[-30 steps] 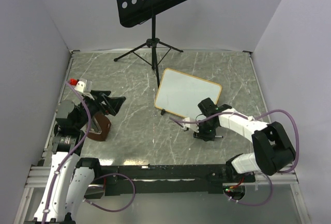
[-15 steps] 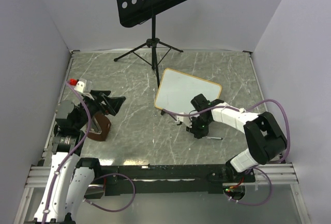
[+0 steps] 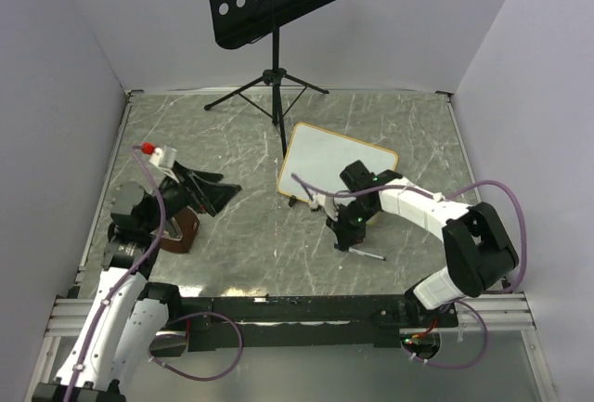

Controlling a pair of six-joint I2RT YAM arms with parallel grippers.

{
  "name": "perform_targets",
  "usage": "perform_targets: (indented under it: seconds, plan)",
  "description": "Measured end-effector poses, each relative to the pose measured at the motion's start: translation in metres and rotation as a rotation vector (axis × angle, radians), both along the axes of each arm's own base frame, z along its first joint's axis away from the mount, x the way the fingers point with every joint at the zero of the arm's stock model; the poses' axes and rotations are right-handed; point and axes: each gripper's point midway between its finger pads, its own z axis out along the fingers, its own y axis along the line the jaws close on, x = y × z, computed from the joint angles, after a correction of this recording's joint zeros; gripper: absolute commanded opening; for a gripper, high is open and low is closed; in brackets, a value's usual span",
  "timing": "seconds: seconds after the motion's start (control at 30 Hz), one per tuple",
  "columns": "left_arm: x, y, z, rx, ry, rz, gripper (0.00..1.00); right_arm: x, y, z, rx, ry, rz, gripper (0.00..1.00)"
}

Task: Write a sentence on the whiteboard
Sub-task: Open the whiteboard marker at the center of the board.

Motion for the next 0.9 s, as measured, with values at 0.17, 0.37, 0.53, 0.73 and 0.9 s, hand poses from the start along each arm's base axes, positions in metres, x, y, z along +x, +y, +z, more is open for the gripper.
perform_targets:
  seconds: [0.17,0.37,0.53,0.73,0.9]
  plan:
    - [-0.034,-0.049,-0.014,-0.091,0.097,-0.188,0.97,0.031,0.035,0.062,0.218,-0.019,-0.143,0.00]
    - [-0.072,-0.111,-0.032,-0.123,0.213,-0.359,0.95,0.072,0.042,0.131,0.485,0.010,-0.432,0.00]
    - [-0.067,-0.159,-0.067,-0.079,0.329,-0.352,0.90,0.102,0.032,0.171,0.637,0.052,-0.694,0.00]
    - [-0.044,-0.215,-0.088,-0.054,0.391,-0.339,0.69,0.095,0.040,0.194,0.774,0.168,-0.842,0.00]
    - [-0.026,-0.248,-0.077,-0.086,0.378,-0.352,0.53,0.094,0.043,0.194,0.796,0.261,-0.911,0.00]
